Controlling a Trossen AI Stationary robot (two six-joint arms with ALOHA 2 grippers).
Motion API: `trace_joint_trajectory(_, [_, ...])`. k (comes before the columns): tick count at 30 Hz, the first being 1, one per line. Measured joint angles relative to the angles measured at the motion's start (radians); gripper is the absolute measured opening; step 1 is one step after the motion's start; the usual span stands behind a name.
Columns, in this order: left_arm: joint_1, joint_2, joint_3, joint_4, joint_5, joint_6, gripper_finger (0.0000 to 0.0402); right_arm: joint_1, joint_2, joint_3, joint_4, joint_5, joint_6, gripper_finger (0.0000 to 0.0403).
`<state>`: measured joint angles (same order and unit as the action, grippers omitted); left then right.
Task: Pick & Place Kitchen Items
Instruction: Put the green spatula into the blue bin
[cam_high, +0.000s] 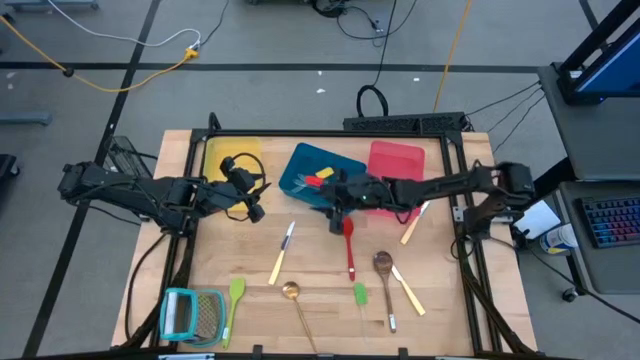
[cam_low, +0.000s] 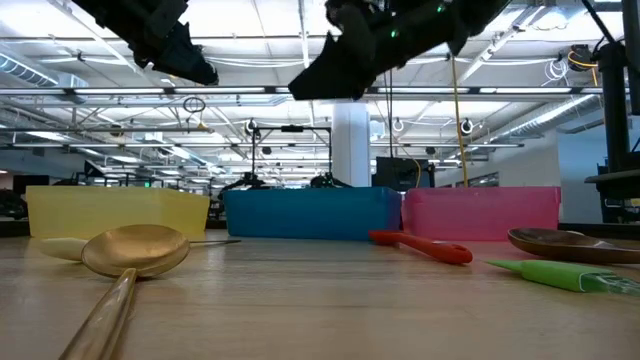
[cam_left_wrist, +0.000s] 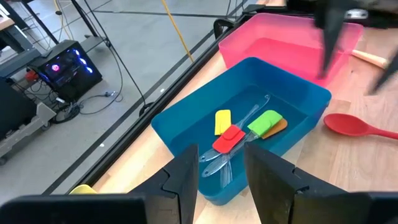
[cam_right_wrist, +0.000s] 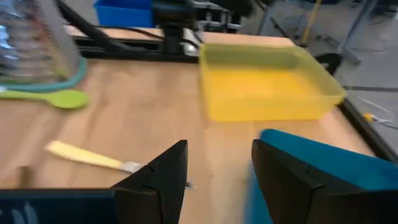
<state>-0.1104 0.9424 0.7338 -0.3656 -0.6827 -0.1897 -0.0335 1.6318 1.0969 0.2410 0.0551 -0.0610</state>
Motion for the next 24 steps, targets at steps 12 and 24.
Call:
trace_joint_trajectory(12, [0.000, 0.000, 0.000, 0.000, 0.001, -0.002, 0.0134, 0.142, -0.023, 0.002, -0.247, 0.000, 0.143, 0.0174])
trace_joint_trajectory(24, [0.000, 0.000, 0.000, 0.000, 0.002, -0.002, 0.0134, 0.263, -0.022, 0.001, -0.447, 0.000, 0.360, 0.0175])
